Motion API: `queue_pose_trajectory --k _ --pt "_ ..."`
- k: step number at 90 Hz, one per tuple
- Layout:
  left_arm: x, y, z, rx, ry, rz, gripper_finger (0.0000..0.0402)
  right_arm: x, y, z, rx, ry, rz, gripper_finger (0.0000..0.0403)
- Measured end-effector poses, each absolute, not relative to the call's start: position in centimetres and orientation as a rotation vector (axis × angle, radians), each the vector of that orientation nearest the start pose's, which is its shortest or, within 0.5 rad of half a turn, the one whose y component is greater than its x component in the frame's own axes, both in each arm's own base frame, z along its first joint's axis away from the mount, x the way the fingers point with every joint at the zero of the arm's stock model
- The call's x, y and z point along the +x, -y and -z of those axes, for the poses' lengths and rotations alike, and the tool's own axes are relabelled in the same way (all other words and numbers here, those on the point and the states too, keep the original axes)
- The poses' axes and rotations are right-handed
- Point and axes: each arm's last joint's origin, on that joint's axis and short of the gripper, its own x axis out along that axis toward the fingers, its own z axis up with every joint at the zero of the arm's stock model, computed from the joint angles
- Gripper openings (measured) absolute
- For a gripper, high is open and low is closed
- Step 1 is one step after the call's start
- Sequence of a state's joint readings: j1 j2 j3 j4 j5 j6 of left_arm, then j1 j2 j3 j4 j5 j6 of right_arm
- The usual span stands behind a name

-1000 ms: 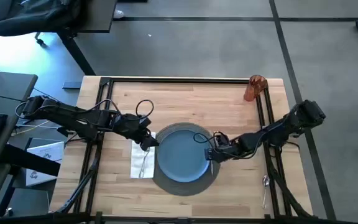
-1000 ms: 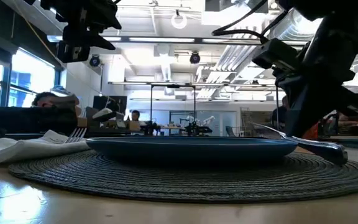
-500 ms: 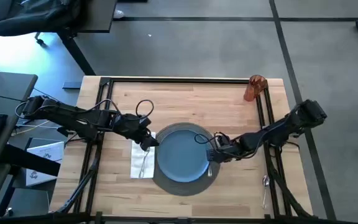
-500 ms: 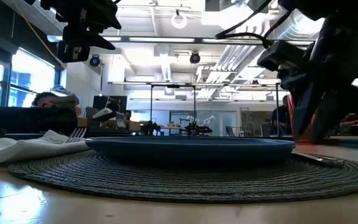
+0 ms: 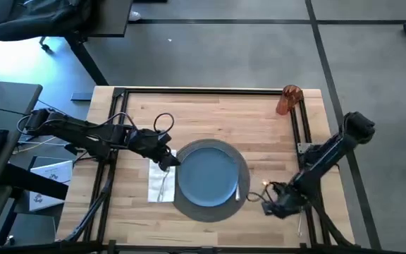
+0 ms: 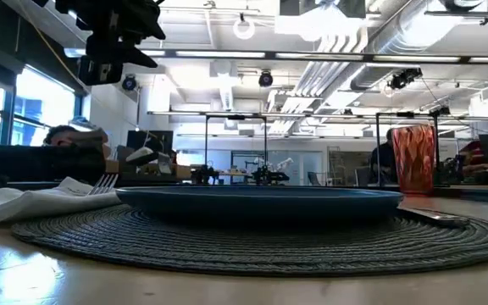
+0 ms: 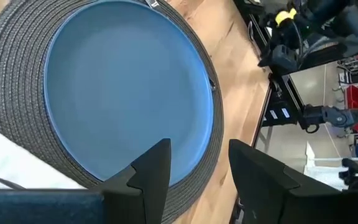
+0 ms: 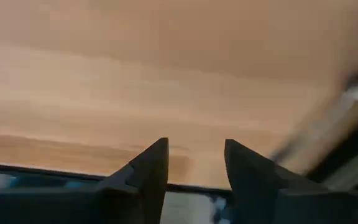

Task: Set table place
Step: Put the silver spoon on the table mat to the right side of the silver table knife

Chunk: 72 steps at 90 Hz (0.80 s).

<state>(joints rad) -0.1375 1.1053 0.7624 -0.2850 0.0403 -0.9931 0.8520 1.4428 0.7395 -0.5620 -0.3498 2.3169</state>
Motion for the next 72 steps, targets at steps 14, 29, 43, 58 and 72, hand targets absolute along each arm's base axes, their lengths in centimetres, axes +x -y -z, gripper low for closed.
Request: queue_pose_trajectory --k 14,29,43,58,72 --pt "22.8 3.3 -25.7 -0.918 -0.659 -0.152 0.0146 13.6 -19.0 -15.6 1.275 -1.757 0.972 0.0096" --pt "22.8 3.3 -25.7 -0.917 -0.659 -0.151 0.0146 12.2 -18.9 -15.5 1.165 -1.81 1.028 0.0054" --pt "22.8 3.3 -25.7 -0.917 -0.659 -0.151 0.0146 11.2 -19.0 -15.3 1.074 -1.822 1.077 0.0007" --pt "22.8 3.2 -25.7 -0.915 -0.655 -0.158 0.0146 11.1 -19.9 -13.7 1.023 -1.857 1.087 0.0002" --pt "22.8 3.2 -25.7 -0.916 -0.654 -0.16 0.0146 11.6 -20.0 -12.7 0.999 -1.911 1.085 0.0"
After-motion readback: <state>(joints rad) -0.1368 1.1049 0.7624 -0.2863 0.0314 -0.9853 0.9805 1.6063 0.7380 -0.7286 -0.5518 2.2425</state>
